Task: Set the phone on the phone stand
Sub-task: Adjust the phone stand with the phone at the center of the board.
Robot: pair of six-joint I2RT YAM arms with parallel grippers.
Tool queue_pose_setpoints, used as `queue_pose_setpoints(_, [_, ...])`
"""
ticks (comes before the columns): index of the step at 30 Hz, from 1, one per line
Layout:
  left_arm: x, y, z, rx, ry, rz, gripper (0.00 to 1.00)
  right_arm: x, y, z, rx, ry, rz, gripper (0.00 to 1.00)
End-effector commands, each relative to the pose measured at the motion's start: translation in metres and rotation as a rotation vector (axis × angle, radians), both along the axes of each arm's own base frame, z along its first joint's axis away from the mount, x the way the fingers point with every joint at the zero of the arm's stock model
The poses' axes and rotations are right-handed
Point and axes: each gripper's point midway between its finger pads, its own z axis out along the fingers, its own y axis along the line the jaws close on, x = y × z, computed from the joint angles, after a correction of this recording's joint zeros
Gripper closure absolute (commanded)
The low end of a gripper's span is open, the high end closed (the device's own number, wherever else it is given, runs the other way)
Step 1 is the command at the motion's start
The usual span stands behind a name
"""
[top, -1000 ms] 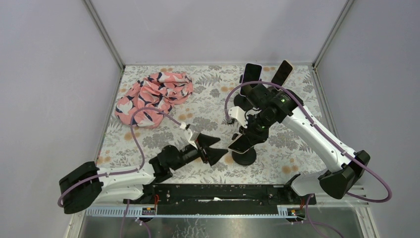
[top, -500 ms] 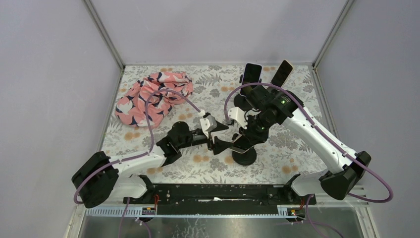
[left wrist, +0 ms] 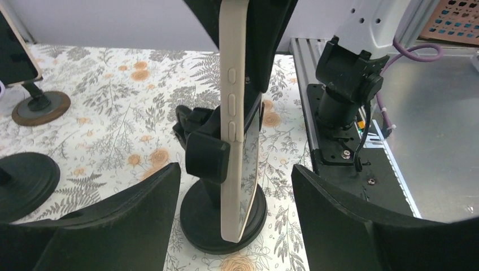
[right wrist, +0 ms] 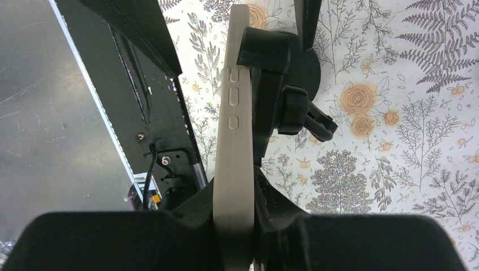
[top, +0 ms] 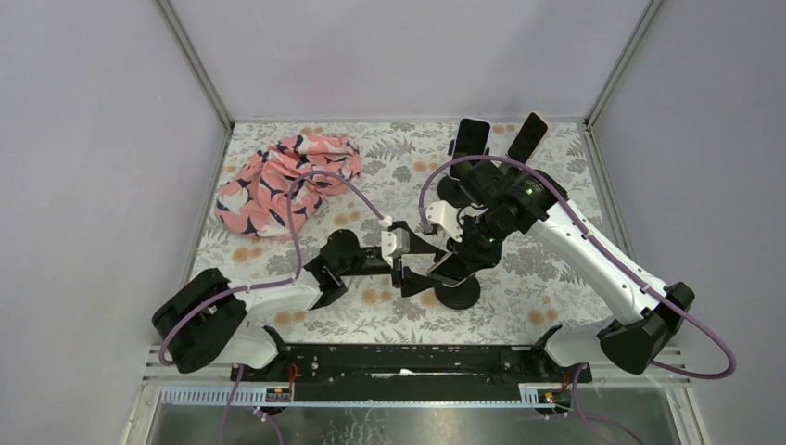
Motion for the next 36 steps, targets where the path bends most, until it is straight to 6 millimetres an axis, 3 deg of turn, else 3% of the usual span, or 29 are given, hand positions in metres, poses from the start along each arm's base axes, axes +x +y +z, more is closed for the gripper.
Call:
queue_pose_setpoints(1, [-0.004,-0.001,0.027,-0.098,-0.062,-0.030,0.22,-0.006,-0.005,0.001,-0.015,0.006,-0.010,0.91])
queue_pose_setpoints(9, [0.001,-0.003,0.029,-0.107,-0.040,-0.039,0.38,-0.006,-0.005,0.002,-0.013,0.009,-0.010,0.91])
queue_pose_setpoints(26, [0.002,-0.009,0.040,-0.161,-0.015,-0.084,0.43,-0.008,-0.005,0.000,-0.014,0.017,-0.006,0.91])
queue_pose_setpoints(28, [0.001,-0.010,0.039,-0.156,-0.008,-0.099,0.49,-0.008,-0.005,0.000,-0.013,0.018,-0.006,0.91])
queue_pose_setpoints(36, [-0.002,-0.014,0.031,-0.134,0.027,-0.138,0.96,-0.008,-0.005,0.000,-0.015,0.016,-0.006,0.91])
